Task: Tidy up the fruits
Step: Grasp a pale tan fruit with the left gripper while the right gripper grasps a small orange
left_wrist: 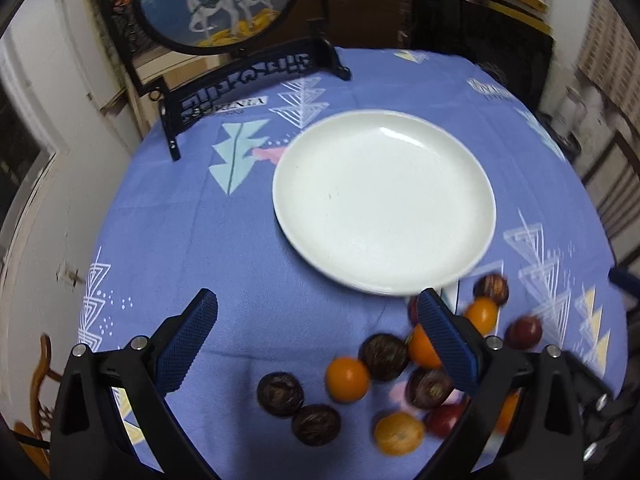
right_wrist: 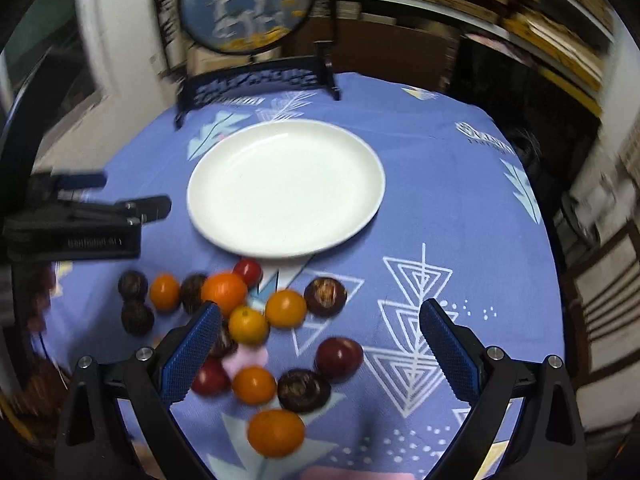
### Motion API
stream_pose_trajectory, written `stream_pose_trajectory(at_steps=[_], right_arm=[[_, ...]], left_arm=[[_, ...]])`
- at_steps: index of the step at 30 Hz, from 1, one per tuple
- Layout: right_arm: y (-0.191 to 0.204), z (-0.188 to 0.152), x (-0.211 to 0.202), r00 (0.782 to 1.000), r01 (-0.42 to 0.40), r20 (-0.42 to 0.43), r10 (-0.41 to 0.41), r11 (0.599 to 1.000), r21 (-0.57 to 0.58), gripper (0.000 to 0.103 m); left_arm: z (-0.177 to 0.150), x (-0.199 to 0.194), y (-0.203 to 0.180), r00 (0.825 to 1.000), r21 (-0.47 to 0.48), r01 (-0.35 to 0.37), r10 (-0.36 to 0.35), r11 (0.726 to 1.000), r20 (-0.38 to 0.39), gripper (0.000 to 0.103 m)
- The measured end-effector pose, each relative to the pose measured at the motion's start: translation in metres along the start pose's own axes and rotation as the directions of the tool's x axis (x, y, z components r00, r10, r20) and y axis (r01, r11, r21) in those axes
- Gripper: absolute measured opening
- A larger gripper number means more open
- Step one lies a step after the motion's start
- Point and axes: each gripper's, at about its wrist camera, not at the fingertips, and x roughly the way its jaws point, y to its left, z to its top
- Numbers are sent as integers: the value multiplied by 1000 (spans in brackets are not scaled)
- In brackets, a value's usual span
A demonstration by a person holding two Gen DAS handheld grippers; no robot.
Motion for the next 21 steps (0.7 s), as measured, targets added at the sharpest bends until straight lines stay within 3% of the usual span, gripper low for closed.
stream_pose_trajectory(at_steps=[3, 7, 10, 18, 21], right_arm=[[-4, -25, -2, 998, -49, -41, 49, 999, -13, 100], [-6, -60, 4, 978, -158, -130, 163, 986, 51, 100], [2, -71, 13, 969, -170, -173, 178, 984, 58, 99], [19, -73, 35, 950, -178, -255, 182, 983, 37, 84], [20, -72, 46, 938, -185, -288, 195, 981, 59, 67]], left_arm=[[-28, 1, 12, 999, 55, 38, -37, 998, -27, 98], [-64, -3, 25, 991, 78, 110, -104, 991, -79, 98], [-81, -4, 24, 986, 99, 132, -121, 986, -112, 98], [-110, -4, 0, 970, 178, 210, -182, 962, -159, 98], [-115, -3, -13, 964, 201, 238, -206, 950, -170, 98]])
